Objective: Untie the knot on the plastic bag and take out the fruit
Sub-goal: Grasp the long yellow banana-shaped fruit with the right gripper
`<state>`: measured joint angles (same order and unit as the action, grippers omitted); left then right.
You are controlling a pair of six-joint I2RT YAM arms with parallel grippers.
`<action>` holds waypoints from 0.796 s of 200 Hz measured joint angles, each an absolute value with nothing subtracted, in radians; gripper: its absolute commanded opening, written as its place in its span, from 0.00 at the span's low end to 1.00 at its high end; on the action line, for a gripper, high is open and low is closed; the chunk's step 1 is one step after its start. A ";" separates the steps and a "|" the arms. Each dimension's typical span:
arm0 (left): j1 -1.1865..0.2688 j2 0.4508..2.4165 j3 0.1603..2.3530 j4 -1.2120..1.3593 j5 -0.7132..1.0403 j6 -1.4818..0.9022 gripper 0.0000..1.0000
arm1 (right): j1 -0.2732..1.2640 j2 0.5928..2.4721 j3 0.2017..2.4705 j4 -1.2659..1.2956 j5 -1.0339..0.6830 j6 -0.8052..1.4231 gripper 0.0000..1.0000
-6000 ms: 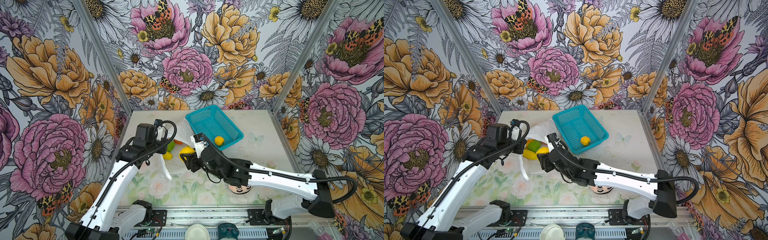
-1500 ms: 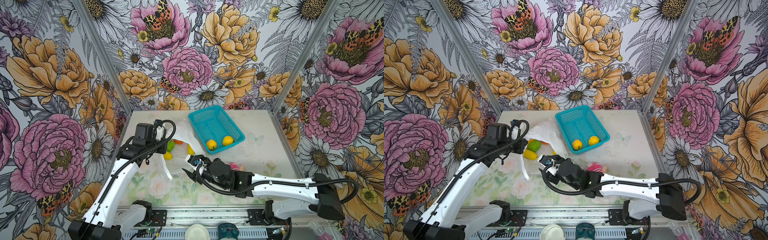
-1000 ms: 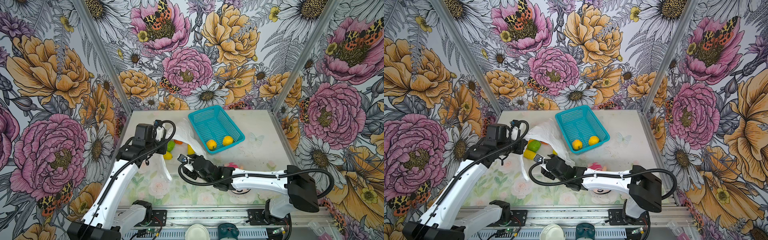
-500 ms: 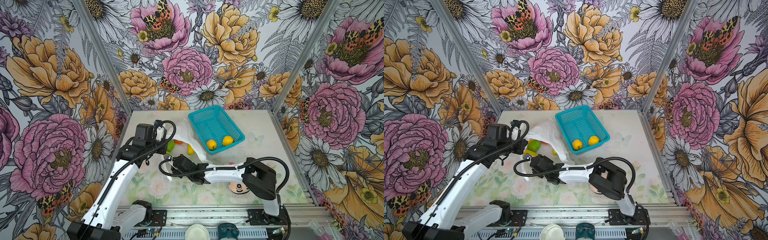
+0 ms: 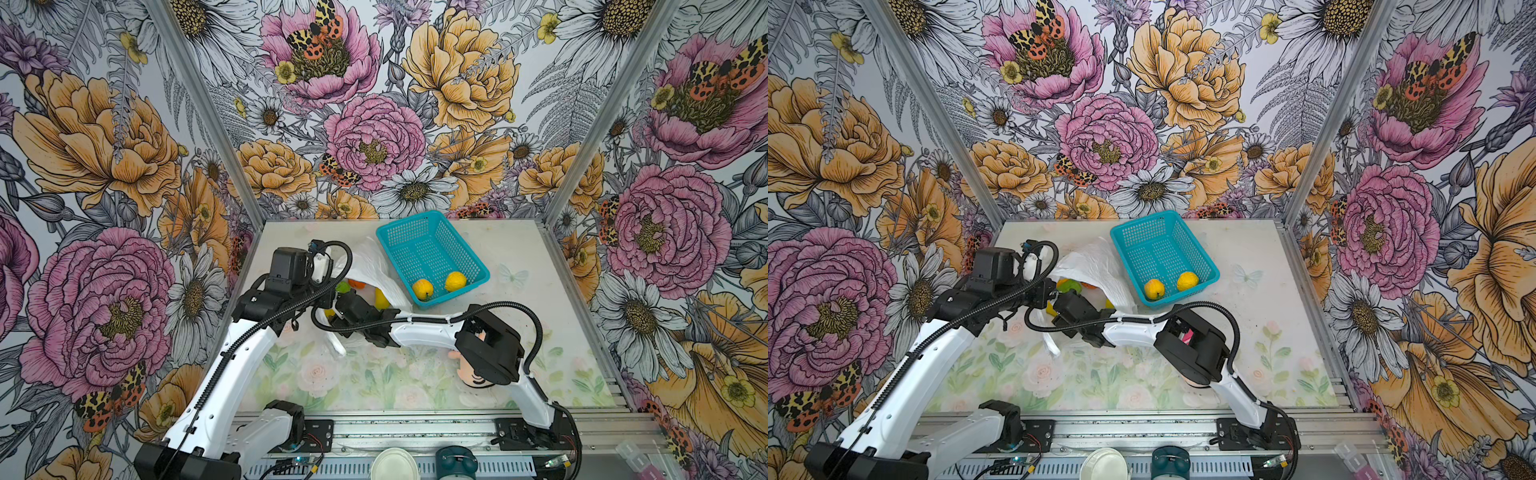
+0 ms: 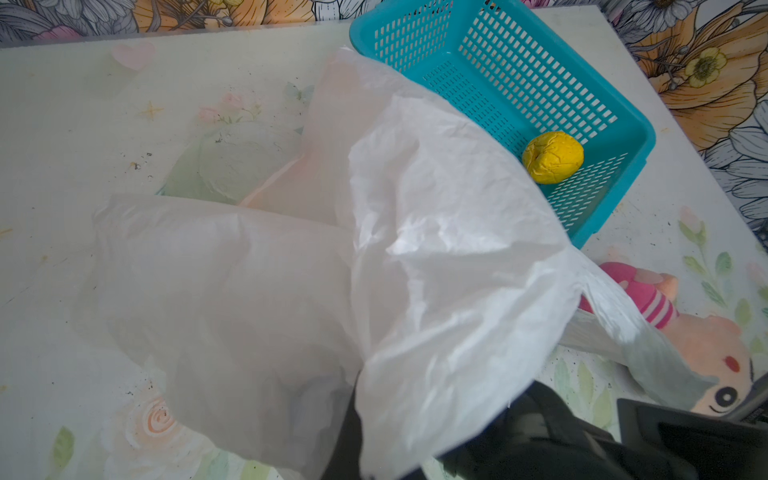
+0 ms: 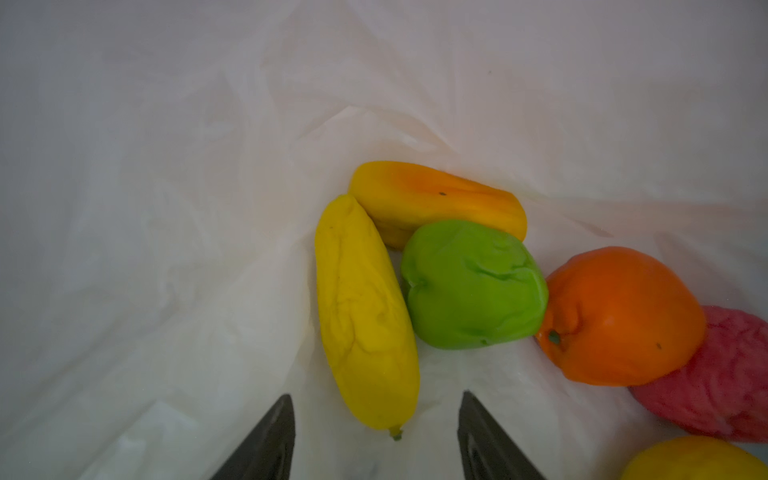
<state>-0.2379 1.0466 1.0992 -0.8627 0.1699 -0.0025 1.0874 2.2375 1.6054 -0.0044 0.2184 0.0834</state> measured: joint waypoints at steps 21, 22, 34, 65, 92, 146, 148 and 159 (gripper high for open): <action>-0.238 1.047 1.099 -0.863 0.170 -0.002 0.00 | 1.086 2.292 1.661 -0.020 0.208 0.094 0.73; -0.238 1.047 1.099 -0.863 0.170 -0.002 0.00 | 1.085 2.295 1.664 -0.022 0.208 0.094 0.74; -0.238 1.047 1.099 -0.863 0.171 -0.002 0.00 | 1.085 2.323 1.690 -0.030 0.202 0.101 0.77; -0.238 1.047 1.099 -0.863 0.170 -0.002 0.00 | 1.072 2.392 1.770 -0.073 0.188 0.120 0.81; -0.238 1.047 1.099 -0.863 0.171 -0.002 0.00 | 1.050 2.453 1.848 -0.108 0.186 0.141 0.82; -0.238 1.047 1.099 -0.863 0.173 -0.002 0.00 | 1.032 2.508 1.940 -0.161 0.160 0.179 0.60; -0.238 1.047 1.099 -0.863 0.173 -0.002 0.00 | 1.032 2.508 1.940 -0.161 0.159 0.179 0.59; -0.238 1.047 1.099 -0.863 0.173 -0.002 0.00 | 1.032 2.508 1.940 -0.164 0.158 0.186 0.55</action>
<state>-0.2382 1.0466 1.0992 -0.8631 0.1734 -0.0025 1.0325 2.5076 1.9400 -0.1638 0.1577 0.1864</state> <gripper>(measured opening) 0.050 0.586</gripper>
